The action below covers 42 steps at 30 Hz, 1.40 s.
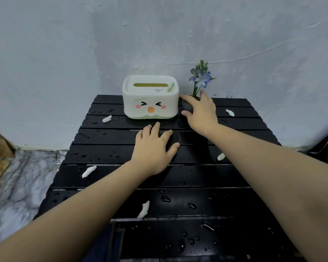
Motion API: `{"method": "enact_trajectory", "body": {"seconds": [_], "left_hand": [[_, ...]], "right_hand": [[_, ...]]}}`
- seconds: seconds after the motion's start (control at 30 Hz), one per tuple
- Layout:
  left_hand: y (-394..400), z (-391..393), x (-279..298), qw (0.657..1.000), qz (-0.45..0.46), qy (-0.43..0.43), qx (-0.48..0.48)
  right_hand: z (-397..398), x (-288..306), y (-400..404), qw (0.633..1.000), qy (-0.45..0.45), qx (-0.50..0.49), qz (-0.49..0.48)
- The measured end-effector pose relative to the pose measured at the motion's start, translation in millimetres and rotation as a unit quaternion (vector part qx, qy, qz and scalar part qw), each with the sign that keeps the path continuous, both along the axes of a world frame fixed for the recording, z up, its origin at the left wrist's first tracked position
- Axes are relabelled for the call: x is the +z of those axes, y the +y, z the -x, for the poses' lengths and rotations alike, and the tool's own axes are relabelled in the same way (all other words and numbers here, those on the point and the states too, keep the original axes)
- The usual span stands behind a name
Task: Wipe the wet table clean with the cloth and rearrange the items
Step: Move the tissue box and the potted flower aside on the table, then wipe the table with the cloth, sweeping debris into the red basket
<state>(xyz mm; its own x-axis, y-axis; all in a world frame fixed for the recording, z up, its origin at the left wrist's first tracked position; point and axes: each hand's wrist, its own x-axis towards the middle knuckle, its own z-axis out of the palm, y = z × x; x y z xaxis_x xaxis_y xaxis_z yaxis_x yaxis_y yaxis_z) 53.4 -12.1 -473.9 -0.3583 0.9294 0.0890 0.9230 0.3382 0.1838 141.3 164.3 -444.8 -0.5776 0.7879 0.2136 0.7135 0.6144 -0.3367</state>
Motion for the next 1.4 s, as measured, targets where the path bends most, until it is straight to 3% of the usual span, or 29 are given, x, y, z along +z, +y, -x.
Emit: {"method": "enact_trajectory", "body": {"seconds": [0.13, 0.23, 0.47, 0.6, 0.77, 0.93, 1.1, 1.17, 1.2, 1.27, 1.3, 1.4], "left_hand": [[-6.9, 2.0, 19.4, 1.000, 0.021, -0.001, -0.012], [-24.4, 1.9, 47.4, 1.000, -0.015, 0.009, -0.011], [-133.2, -10.0, 98.9, 0.996, -0.083, -0.016, 0.024], [-218.9, -25.2, 89.3, 0.987, -0.063, -0.116, 0.095], [-294.3, -73.8, 51.3, 0.974, -0.013, -0.174, 0.147], [-299.3, -105.6, 14.5, 0.987, 0.016, -0.028, 0.160], [-289.2, -100.6, 16.3, 0.979, -0.025, -0.067, 0.189], [-292.9, -93.3, 34.8, 0.941, -0.102, -0.204, 0.248], [-295.5, -88.4, 44.5, 0.899, -0.167, -0.289, 0.283], [-302.8, -71.1, 53.3, 0.831, -0.265, -0.342, 0.351], [-305.7, -62.5, 53.2, 0.826, -0.276, -0.319, 0.373], [-312.2, -43.6, 39.8, 0.893, -0.217, -0.142, 0.369]], "right_hand": [[-28.6, 3.1, -52.1, 0.994, 0.099, -0.048, 0.017], [-57.6, 11.9, -104.7, 0.991, 0.118, -0.019, 0.065], [-143.8, 40.8, -215.6, 0.988, -0.044, 0.050, 0.142], [-190.4, 35.3, -261.1, 0.978, -0.133, 0.058, 0.152], [-211.3, 20.4, -291.8, 0.968, -0.199, 0.070, 0.138], [-213.0, 17.8, -303.1, 0.965, -0.205, 0.072, 0.144], [-213.5, 13.1, -304.7, 0.968, -0.198, 0.070, 0.135], [-212.8, 10.9, -304.5, 0.970, -0.194, 0.067, 0.133], [-212.2, 9.9, -304.5, 0.970, -0.192, 0.066, 0.131], [-210.7, 9.1, -305.0, 0.972, -0.191, 0.060, 0.126], [-209.4, 8.9, -305.3, 0.973, -0.189, 0.057, 0.123], [-203.0, 6.7, -306.6, 0.976, -0.180, 0.061, 0.105]]}}
